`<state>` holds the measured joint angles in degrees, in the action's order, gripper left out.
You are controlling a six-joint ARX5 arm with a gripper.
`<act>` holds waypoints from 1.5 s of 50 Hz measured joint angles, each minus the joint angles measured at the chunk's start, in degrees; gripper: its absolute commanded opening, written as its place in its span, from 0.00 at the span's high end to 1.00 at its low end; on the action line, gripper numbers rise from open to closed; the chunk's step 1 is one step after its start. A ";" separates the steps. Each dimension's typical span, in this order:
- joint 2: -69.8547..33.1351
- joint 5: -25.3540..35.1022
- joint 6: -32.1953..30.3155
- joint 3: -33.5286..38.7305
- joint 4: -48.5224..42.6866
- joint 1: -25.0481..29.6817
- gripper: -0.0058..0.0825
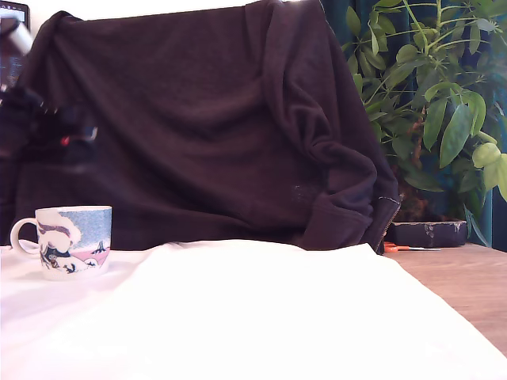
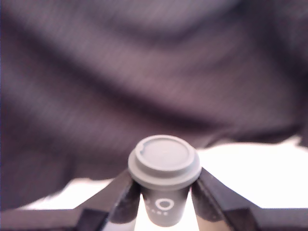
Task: Pick the grey coffee capsule and place it inside the blue coffee cup
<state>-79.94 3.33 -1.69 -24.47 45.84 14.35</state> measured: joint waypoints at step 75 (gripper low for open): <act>48.61 -6.64 1.55 -2.93 -50.86 -2.51 0.96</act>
<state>-31.33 -3.31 -0.14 -27.40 -5.02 11.84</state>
